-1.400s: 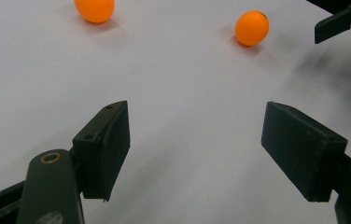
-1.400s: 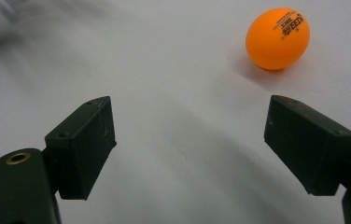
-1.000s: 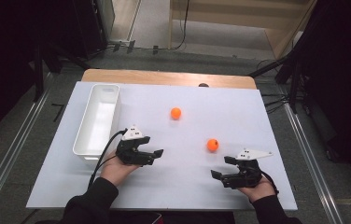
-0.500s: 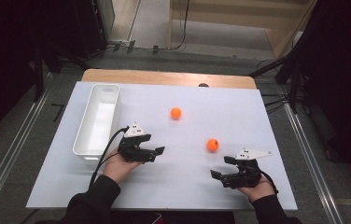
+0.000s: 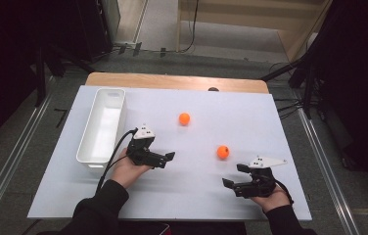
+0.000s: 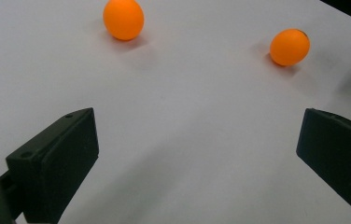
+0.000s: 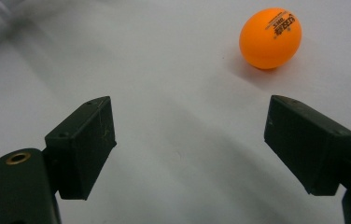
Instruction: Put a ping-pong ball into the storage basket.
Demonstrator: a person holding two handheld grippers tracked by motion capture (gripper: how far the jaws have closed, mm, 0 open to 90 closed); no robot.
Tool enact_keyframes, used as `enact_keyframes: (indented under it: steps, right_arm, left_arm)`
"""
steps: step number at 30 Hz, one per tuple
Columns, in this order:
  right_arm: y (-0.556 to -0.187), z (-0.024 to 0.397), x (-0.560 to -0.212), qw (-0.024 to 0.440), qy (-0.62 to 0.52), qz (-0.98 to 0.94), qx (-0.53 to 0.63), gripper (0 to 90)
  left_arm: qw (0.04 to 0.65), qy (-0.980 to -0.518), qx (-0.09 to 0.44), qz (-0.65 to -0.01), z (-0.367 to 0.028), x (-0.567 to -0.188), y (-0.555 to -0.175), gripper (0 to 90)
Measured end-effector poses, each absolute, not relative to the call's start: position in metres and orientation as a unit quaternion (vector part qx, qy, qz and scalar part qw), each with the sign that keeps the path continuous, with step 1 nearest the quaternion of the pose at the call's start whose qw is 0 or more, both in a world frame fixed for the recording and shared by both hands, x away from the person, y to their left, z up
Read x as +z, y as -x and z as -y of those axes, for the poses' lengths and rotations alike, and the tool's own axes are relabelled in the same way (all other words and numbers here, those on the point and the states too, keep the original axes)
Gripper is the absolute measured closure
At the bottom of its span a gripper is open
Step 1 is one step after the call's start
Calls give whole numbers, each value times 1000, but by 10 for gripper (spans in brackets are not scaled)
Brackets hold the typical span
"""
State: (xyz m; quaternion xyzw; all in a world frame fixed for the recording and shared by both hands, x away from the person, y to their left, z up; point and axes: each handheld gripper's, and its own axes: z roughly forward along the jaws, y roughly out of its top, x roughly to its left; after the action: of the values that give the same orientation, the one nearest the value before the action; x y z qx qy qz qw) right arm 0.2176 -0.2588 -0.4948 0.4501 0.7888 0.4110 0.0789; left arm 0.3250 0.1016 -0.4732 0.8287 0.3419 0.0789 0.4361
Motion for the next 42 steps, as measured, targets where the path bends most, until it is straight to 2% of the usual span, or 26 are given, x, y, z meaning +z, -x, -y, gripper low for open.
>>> enact_keyframes:
  steps: [42]
  right_arm:
    - [-217,256,-495,73,-440,-793,416,148]
  left_arm:
    - [430,-827,80,-352,-80,-460,-367,6]
